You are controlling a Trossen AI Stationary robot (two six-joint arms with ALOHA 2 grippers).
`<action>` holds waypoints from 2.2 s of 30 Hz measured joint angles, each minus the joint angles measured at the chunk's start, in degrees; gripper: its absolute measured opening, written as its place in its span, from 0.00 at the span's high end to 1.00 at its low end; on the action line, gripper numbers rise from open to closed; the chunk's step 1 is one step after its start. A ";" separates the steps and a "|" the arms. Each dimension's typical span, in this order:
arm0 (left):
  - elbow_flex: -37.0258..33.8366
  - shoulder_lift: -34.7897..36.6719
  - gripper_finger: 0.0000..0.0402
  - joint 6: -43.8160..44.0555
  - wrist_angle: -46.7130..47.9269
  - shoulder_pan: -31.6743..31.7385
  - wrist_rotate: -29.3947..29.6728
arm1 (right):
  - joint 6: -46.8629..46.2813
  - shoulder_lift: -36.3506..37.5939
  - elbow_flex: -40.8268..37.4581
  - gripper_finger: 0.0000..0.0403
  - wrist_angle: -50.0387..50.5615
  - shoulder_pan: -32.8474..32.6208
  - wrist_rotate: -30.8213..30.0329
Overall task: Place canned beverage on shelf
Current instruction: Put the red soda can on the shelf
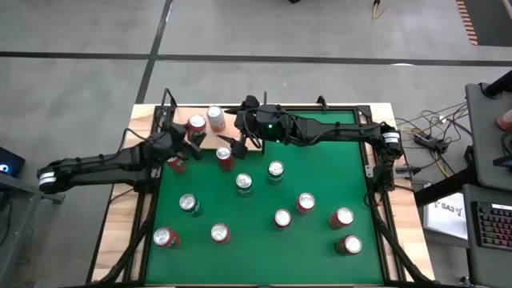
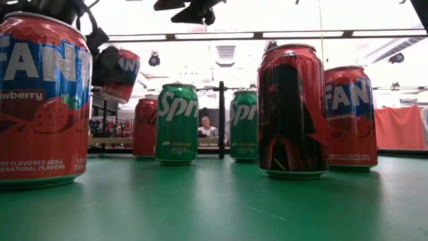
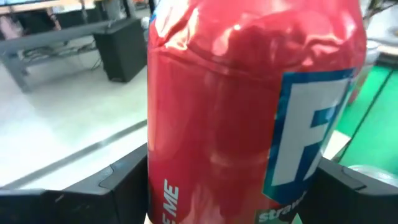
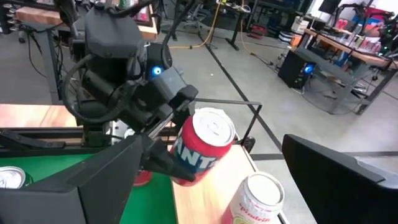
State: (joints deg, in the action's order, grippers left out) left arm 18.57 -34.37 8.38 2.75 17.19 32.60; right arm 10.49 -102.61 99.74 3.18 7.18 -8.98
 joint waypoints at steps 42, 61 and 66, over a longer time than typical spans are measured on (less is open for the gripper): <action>-12.23 -7.32 0.29 4.36 -19.84 0.13 5.59 | -1.55 -1.81 -0.28 0.06 -0.68 -0.02 -0.04; -12.37 -12.48 0.29 6.72 -20.21 0.17 5.96 | -1.54 -1.88 -0.26 0.06 -0.50 -0.02 -0.05; -12.24 -13.95 0.28 7.15 -20.66 0.17 6.12 | -1.54 -1.88 -0.26 0.06 -0.48 -0.02 -0.04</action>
State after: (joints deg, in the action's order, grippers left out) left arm 6.33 -48.32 15.53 -17.92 17.37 38.72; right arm 8.95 -104.49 99.48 2.70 7.16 -9.02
